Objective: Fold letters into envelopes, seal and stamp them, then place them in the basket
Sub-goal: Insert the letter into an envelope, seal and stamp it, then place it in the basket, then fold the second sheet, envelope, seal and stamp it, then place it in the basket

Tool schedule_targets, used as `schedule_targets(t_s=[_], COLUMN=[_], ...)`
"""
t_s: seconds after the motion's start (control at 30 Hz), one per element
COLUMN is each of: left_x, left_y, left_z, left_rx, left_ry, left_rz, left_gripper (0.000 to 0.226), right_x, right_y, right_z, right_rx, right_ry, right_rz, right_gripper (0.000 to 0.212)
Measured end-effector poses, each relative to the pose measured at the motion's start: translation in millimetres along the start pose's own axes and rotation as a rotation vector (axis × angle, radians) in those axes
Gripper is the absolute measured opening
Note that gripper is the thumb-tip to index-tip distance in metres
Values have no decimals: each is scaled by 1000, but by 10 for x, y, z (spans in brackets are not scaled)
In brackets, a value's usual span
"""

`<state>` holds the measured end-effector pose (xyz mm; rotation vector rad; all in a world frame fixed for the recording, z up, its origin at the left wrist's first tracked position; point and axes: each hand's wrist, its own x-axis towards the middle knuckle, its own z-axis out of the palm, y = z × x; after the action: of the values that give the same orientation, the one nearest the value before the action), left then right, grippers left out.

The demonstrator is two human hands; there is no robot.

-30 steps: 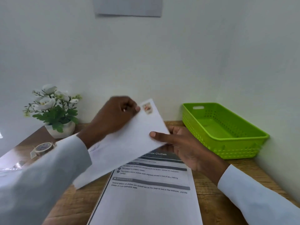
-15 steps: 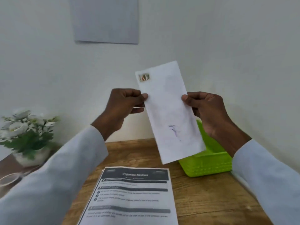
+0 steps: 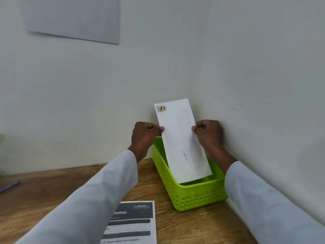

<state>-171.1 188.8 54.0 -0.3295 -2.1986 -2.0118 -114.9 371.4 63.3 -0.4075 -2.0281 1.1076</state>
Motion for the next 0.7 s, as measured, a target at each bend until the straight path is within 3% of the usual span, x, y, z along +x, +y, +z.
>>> schedule_targets(t_s=[0.17,0.23,0.27,0.4,0.5,0.57,0.63,0.7], left_x=[-16,-35,-41,-73,-108,-103,-100,-93], left_y=[-233,-267,-279,-274,-230,-240,-232,-227], left_z=[118,155,171,228,262,275,284,291], left_rx=[385,544,575,729,826,848,873,876], left_ry=[-49,-75,-78,-73,-94,-90,-77,-64], left_rz=[-230,-208,-191,-108,-76,-63,-41,-31], left_gripper=[54,61,64,50,43,43,45,48], right_x=[-6,-13,-17,-70,-97,-98,-108,-126], right_y=[199,214,223,233,244,243,227,224], right_z=[88,87,97,103,102,101,86,69], right_rx=[-577,-671,-700,-855,-929,-957,-982,-984], right_ry=[-188,-246,-261,-330,-355,-377,-372,-347], right_rz=[-125,-150,-143,-151,-174,-186,-195,-210], right_gripper=[16,2,11,9,20,21,8,16])
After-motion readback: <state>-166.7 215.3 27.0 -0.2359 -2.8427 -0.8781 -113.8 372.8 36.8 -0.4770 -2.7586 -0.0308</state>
